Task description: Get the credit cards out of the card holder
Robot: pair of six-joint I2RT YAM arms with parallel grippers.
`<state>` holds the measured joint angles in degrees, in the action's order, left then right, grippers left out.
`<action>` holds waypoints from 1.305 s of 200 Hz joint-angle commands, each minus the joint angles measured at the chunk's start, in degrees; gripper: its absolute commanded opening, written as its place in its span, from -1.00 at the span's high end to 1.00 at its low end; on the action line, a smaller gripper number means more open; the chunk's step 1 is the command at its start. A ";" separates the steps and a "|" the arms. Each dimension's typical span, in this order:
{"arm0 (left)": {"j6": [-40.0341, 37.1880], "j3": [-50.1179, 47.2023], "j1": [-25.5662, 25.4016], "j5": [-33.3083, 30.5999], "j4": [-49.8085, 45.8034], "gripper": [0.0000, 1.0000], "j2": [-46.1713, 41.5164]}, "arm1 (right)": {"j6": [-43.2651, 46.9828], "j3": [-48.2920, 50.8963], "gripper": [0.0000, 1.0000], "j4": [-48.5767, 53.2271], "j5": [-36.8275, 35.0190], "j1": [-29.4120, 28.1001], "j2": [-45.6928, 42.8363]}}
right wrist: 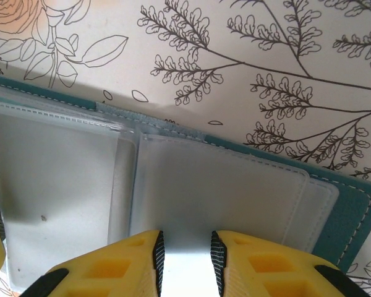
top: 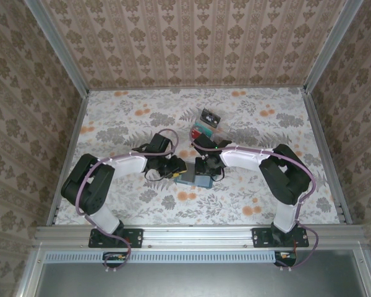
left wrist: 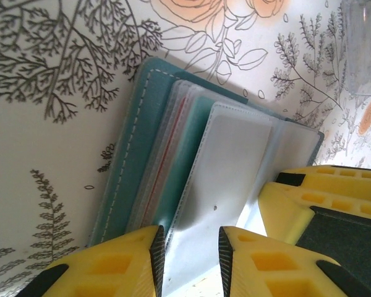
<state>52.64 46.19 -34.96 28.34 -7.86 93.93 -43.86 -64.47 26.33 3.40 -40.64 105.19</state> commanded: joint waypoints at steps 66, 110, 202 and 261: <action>-2.72 1.51 -0.64 5.43 1.13 0.33 1.07 | -0.31 2.51 0.35 -0.07 -1.24 0.56 3.11; -3.31 2.05 -0.71 7.87 1.61 0.34 -0.47 | -0.53 1.66 0.37 0.09 1.15 1.10 2.32; -3.00 3.11 -2.68 10.17 4.48 0.37 0.04 | -7.26 4.77 0.36 -6.20 5.82 4.73 -11.62; -1.23 6.94 -6.57 10.87 7.06 0.16 3.69 | -10.28 10.36 0.23 -7.97 0.18 6.45 -22.29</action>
<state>50.61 50.33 -39.86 37.74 -2.46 95.24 -51.70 -56.27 19.27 6.68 -34.79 86.98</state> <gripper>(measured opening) 0.380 0.371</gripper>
